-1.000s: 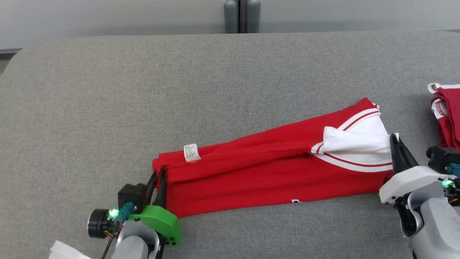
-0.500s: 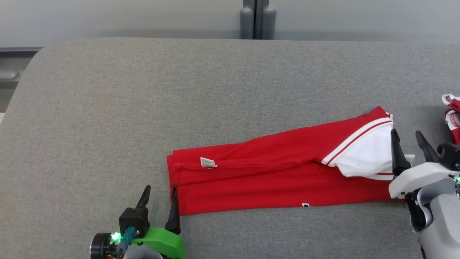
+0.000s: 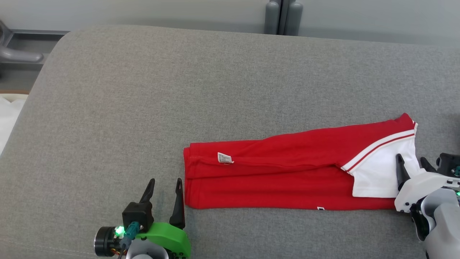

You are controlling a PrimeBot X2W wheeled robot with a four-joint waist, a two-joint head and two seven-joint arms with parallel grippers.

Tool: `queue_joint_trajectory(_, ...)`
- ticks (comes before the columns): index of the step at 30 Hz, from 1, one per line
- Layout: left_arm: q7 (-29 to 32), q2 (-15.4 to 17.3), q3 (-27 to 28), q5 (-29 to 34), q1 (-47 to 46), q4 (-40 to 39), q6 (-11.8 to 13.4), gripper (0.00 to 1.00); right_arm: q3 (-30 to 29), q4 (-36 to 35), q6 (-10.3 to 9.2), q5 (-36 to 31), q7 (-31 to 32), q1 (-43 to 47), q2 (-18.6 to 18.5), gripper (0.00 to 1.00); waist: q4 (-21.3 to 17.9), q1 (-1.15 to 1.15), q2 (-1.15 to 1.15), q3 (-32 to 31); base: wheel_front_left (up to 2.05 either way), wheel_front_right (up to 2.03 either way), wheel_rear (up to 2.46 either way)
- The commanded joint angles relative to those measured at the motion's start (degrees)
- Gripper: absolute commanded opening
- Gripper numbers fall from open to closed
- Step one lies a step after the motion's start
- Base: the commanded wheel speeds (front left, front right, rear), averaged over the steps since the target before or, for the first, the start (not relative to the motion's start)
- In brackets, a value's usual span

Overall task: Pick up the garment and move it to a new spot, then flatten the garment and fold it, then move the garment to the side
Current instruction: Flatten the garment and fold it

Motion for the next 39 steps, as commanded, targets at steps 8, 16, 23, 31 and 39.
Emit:
queue_joint_trajectory(8,0.0,0.2,0.3,0.2,0.1,0.4,0.3,1.00,0.3,3.3,-0.17,3.1,-2.0,0.9,-1.0,0.00,-2.1,0.00,0.00,-0.2,0.00,0.00,0.00)
queue_joint_trajectory(16,0.0,0.2,0.4,0.3,1.0,1.0,-0.1,1.00,-1.8,-3.8,-0.12,2.0,-3.7,1.5,-0.2,0.00,-8.1,0.00,0.00,-2.2,0.00,0.00,0.00)
queue_joint_trajectory(23,0.0,0.2,-0.3,-0.3,0.0,1.2,0.2,1.00,2.1,-14.3,-0.09,2.5,-3.7,4.1,3.6,0.00,-12.7,0.00,0.00,-2.7,0.00,0.00,0.00)
queue_joint_trajectory(31,0.0,0.3,-1.4,-0.8,-0.2,1.6,0.3,1.00,14.2,-25.2,-0.09,9.8,-3.7,6.7,6.6,0.00,-11.5,0.00,0.00,-3.1,0.00,0.00,0.00)
queue_joint_trajectory(39,0.0,0.2,-1.6,-0.5,1.1,2.1,0.4,1.00,28.9,-29.9,-0.09,17.4,-2.3,7.0,8.1,0.00,-5.7,0.00,0.00,-3.8,0.00,0.00,0.00)
